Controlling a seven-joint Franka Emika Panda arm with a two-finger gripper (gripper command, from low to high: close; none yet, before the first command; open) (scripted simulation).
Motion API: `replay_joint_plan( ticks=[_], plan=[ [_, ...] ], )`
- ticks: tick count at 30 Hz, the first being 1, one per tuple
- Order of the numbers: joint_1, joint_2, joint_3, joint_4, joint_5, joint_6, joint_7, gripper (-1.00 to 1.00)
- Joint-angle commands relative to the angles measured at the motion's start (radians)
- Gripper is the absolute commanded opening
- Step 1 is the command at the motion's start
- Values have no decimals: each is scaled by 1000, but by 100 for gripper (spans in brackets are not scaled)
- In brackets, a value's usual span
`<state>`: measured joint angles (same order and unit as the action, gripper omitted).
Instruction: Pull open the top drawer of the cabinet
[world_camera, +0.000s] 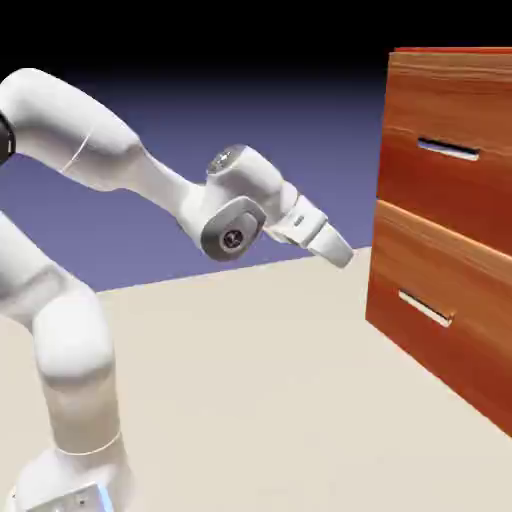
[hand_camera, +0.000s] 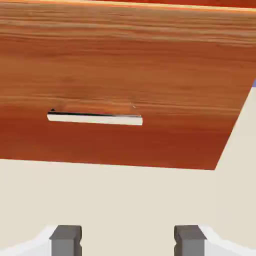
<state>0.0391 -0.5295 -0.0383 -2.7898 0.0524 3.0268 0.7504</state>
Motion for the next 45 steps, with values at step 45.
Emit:
replay_joint_plan(
  ticks=[45],
  plan=[
    [1012, 1511, -1431, 752, 1957, -381, 351, 0]
  ],
)
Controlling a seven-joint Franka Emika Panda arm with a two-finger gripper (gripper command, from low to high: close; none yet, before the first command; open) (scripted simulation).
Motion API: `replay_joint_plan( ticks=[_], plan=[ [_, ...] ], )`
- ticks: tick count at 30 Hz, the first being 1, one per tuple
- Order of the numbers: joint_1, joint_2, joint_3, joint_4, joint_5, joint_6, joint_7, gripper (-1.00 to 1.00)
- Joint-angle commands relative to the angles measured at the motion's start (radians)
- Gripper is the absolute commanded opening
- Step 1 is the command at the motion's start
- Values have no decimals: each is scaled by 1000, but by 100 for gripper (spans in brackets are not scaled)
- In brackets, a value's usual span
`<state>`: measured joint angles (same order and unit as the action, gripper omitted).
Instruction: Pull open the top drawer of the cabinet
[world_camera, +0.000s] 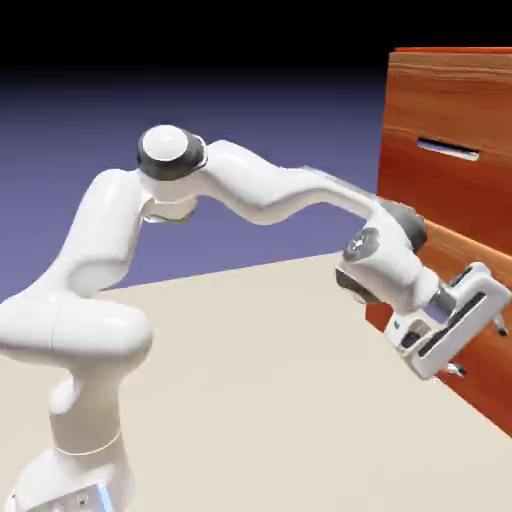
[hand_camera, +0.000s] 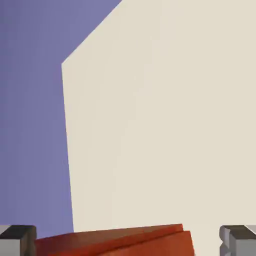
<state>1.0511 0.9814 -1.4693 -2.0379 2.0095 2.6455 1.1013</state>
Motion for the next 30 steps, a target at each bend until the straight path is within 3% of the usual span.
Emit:
replay_joint_plan(
  ticks=[1, 13, 20, 21, 30],
  plan=[
    [23, 34, -32, 17, 44, -8, 8, 0],
    [277, 413, -391, 205, 535, -104, 96, 0],
    [123, 413, -352, 414, 529, -49, 153, 0],
    [123, 413, -352, 414, 529, -49, 153, -100],
    [337, 420, -412, 124, 532, -126, 84, -100]
  ],
)
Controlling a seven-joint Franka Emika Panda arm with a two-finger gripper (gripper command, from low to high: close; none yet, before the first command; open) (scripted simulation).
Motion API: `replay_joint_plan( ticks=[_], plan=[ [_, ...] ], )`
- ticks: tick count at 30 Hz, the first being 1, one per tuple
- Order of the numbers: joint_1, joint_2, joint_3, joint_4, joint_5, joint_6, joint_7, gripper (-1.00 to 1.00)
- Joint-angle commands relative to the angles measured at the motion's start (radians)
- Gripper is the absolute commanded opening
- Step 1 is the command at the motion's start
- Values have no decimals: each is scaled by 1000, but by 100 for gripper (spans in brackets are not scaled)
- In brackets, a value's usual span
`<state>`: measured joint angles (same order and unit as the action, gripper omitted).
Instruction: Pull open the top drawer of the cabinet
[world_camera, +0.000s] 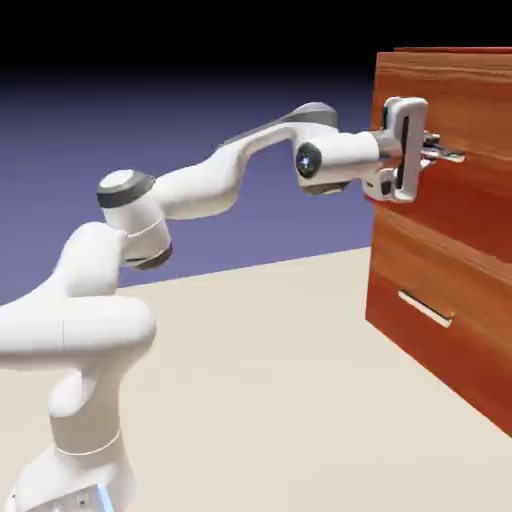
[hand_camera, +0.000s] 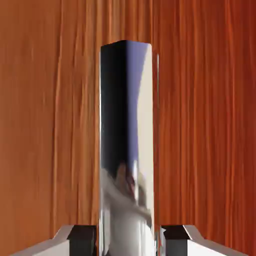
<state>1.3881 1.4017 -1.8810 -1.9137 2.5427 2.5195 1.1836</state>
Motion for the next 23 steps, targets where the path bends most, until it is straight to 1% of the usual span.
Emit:
replay_joint_plan(
  ticks=[1, 9, 16, 19, 20, 21, 23],
  plan=[
    [28, 2, -9, -36, -4, -9, -5, -100],
    [272, 30, -96, -326, -52, -61, -41, -100],
    [518, 85, -197, -576, -149, -72, -36, -100],
    [626, 120, -243, -672, -209, -62, -18, -100],
    [630, 121, -245, -675, -211, -61, -17, -100],
    [630, 121, -245, -675, -211, -61, -17, 100],
    [666, 134, -259, -703, -236, -54, -7, 100]
  ],
)
